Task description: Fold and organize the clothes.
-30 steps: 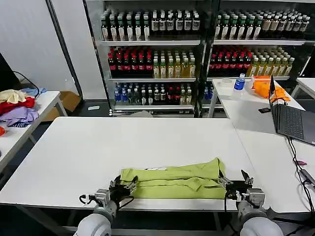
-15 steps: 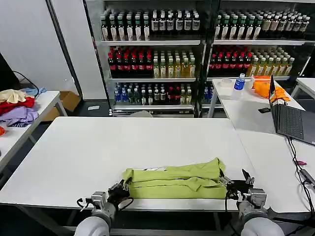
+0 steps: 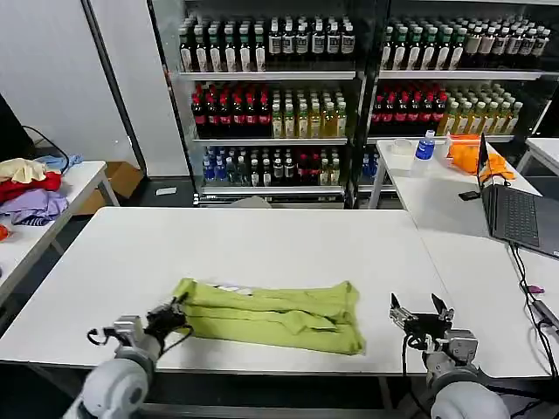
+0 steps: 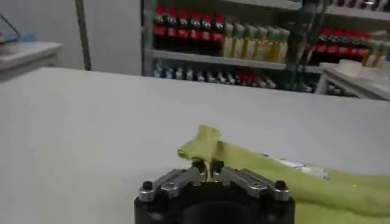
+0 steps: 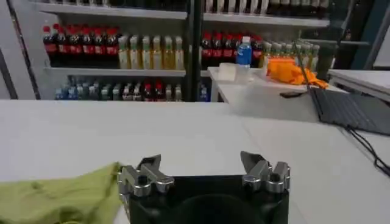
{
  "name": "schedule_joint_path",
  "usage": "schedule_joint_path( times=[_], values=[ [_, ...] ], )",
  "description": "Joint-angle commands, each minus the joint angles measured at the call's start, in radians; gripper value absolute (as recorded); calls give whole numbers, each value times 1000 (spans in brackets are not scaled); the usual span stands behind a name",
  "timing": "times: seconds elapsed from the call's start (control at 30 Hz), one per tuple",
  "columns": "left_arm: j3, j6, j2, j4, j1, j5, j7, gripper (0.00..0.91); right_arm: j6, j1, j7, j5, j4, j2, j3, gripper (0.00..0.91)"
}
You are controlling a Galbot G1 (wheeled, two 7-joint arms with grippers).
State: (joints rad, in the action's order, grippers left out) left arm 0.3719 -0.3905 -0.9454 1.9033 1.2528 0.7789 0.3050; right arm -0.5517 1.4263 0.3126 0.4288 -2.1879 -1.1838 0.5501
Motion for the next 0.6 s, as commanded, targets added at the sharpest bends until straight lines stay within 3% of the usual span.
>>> schedule_joint_path(
  times=[0.03,0.23,0.6],
  values=[
    [187,-1,155,-48,-19,116,-7,20,0,-4,-1,14,-1,7,1,907],
    [183,2,122,68,-7,344,-2,20,2,-10,-2,15,2,3,-8,907],
    [27,56,33,234,-19,581,-31,30,3,-12,-4,15,-5,4,-20,907]
  ],
)
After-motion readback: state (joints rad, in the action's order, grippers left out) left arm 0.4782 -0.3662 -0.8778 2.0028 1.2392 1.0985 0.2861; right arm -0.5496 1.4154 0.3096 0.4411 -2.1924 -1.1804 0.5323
